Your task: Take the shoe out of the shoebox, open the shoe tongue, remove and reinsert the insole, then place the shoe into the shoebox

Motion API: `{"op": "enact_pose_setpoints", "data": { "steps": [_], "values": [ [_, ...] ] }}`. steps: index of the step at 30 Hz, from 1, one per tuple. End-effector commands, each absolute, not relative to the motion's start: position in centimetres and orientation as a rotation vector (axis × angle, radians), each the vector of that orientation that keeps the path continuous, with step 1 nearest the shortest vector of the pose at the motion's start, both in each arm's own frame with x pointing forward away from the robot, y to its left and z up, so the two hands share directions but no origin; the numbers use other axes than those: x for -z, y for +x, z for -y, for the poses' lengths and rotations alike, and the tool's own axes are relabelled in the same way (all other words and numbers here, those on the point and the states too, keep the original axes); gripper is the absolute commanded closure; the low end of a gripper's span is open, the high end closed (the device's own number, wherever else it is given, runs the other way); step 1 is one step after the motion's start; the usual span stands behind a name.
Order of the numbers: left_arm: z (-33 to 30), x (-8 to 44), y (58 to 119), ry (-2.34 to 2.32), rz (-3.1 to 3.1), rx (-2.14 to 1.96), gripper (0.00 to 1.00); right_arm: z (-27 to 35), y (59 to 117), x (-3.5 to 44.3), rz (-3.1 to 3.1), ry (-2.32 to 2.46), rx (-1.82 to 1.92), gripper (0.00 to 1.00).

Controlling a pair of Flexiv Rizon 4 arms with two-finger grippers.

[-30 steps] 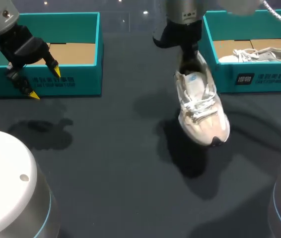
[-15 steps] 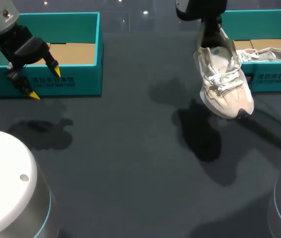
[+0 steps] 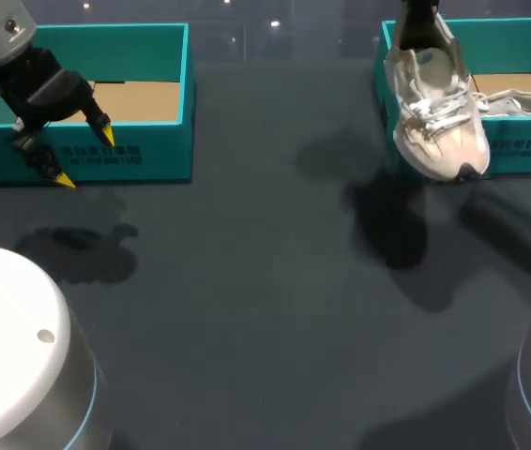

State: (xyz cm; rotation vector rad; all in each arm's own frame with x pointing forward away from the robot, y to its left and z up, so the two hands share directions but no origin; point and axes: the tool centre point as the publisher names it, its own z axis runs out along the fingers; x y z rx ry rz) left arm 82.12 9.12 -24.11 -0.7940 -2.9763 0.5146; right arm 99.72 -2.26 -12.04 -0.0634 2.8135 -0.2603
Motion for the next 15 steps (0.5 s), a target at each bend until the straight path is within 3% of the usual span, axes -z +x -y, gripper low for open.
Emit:
{"op": "enact_pose_setpoints", "data": {
  "steps": [1,4,15],
  "values": [
    [-9.1,24.1,82.2,-0.795,2.975,-0.511,0.00,4.5,105.4,11.0,-2.834,-0.077,0.214,1.00],
    [-9.1,24.1,82.2,-0.795,2.975,-0.511,0.00,7.1,108.3,10.3,-2.808,-0.045,0.198,1.00],
    [-9.1,24.1,82.2,-0.795,2.975,-0.511,0.00,7.1,108.3,10.3,-2.808,-0.045,0.198,1.00]
  ]
}}
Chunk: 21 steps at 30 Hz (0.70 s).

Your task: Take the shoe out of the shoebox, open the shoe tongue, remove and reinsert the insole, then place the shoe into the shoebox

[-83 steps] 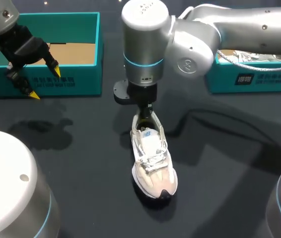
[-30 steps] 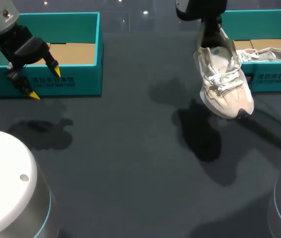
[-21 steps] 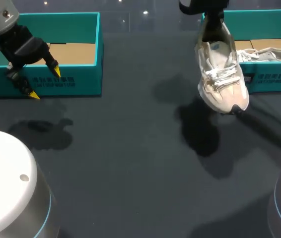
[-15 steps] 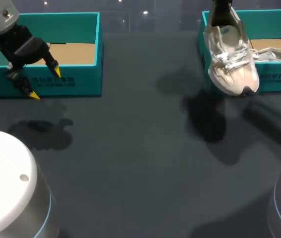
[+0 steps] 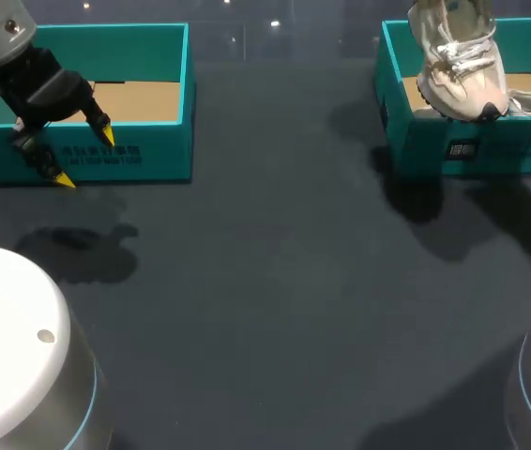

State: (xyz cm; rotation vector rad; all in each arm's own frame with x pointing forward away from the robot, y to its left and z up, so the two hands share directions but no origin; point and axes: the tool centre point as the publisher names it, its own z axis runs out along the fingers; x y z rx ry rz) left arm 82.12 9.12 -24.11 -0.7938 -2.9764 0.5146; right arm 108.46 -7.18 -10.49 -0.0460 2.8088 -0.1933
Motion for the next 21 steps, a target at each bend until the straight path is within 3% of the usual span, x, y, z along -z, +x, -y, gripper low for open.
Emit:
{"op": "enact_pose_setpoints", "data": {
  "steps": [1,4,21],
  "values": [
    [-9.1,24.1,82.2,-0.795,2.975,-0.511,0.00,7.1,108.3,10.3,-2.808,-0.045,0.198,1.00],
    [-9.1,24.1,82.2,-0.795,2.975,-0.511,0.00,7.1,108.3,10.3,-2.808,-0.045,0.198,1.00],
    [-9.1,24.1,82.2,-0.795,2.975,-0.511,0.00,22.5,117.6,8.5,-2.780,-0.023,0.293,1.00]
  ]
}}
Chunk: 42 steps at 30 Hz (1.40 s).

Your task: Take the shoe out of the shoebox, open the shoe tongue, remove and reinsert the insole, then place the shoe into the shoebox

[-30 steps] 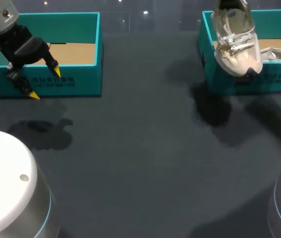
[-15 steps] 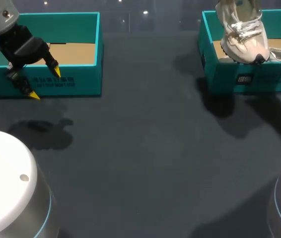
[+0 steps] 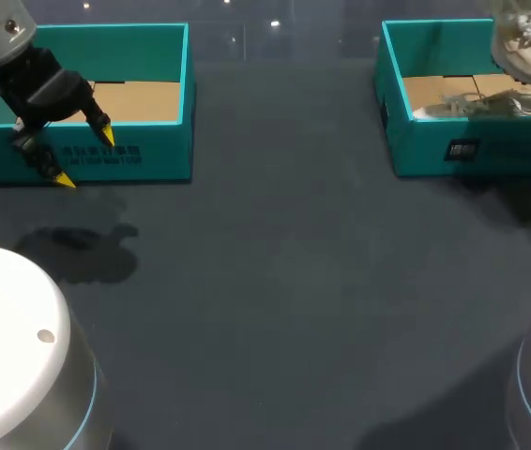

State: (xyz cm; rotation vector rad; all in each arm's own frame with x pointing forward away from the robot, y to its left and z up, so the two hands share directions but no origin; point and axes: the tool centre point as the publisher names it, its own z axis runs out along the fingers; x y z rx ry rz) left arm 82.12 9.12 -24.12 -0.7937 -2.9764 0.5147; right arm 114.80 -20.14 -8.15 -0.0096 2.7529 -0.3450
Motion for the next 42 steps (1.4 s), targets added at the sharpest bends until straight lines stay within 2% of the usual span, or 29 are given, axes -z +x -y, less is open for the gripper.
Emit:
{"op": "enact_pose_setpoints", "data": {
  "steps": [1,24,26,32,42],
  "values": [
    [-9.1,24.1,82.2,-0.795,2.975,-0.511,0.00,23.2,118.1,8.7,-2.785,-0.021,0.292,1.00],
    [-9.1,24.1,82.2,-0.795,2.975,-0.511,0.00,26.6,120.9,9.4,-2.760,-0.060,0.248,1.00],
    [-9.1,24.1,82.2,-0.795,2.975,-0.511,0.00,27.1,120.6,9.6,-2.754,0.034,0.225,1.00],
    [-9.1,24.1,82.2,-0.795,2.975,-0.511,0.00,30.0,118.4,11.2,-2.639,0.876,0.067,1.00],
    [-9.1,24.1,82.2,-0.795,2.975,-0.511,0.00,30.7,117.9,11.8,-2.694,0.957,0.144,1.00]
  ]
}}
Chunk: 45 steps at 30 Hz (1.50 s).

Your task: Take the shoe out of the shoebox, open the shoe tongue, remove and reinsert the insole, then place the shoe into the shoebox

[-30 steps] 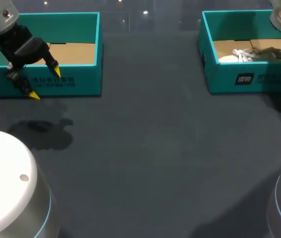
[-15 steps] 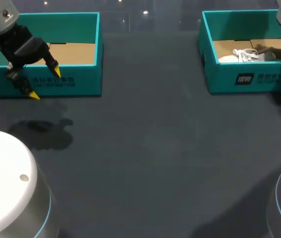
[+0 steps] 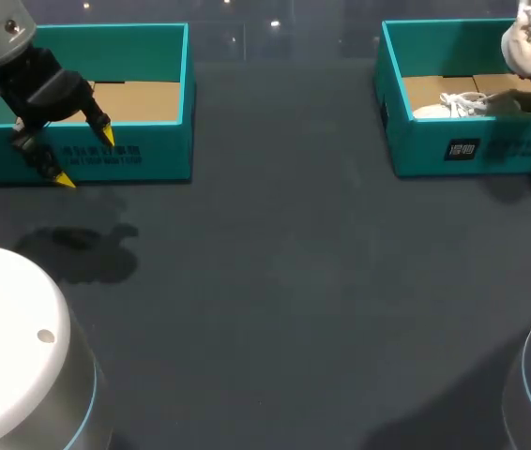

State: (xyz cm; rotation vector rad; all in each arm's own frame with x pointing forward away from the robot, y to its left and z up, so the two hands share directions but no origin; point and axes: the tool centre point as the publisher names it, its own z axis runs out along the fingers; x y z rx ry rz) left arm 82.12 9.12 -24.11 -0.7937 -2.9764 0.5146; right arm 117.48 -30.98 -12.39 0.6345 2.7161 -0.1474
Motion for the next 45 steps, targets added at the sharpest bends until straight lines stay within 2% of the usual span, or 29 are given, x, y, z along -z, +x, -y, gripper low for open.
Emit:
{"op": "enact_pose_setpoints", "data": {
  "steps": [1,4,10,18,32,37,45],
  "values": [
    [-9.1,24.1,82.2,-0.795,2.975,-0.511,0.00,30.7,117.9,11.8,-2.694,0.957,0.144,1.00],
    [-9.1,24.1,82.2,-0.795,2.975,-0.511,0.00,30.7,117.9,11.8,-2.694,0.957,0.144,1.00],
    [-9.1,24.1,82.2,-0.795,2.975,-0.511,0.00,32.9,117.3,12.7,-2.472,1.375,0.008,1.00],
    [-9.1,24.1,82.2,-0.795,2.975,-0.511,0.00,34.1,115.8,13.9,-2.180,1.697,0.131,1.00],
    [-9.1,24.1,82.2,-0.795,2.975,-0.511,0.00,34.1,115.8,13.9,-2.180,1.697,0.131,1.00],
    [-9.1,24.1,82.2,-0.795,2.975,-0.511,0.00,34.7,115.4,16.0,-2.048,1.854,0.052,1.00],
    [-9.1,24.1,82.2,-0.795,2.975,-0.511,0.00,35.2,114.7,16.3,-1.879,1.906,0.032,1.00]
  ]
}}
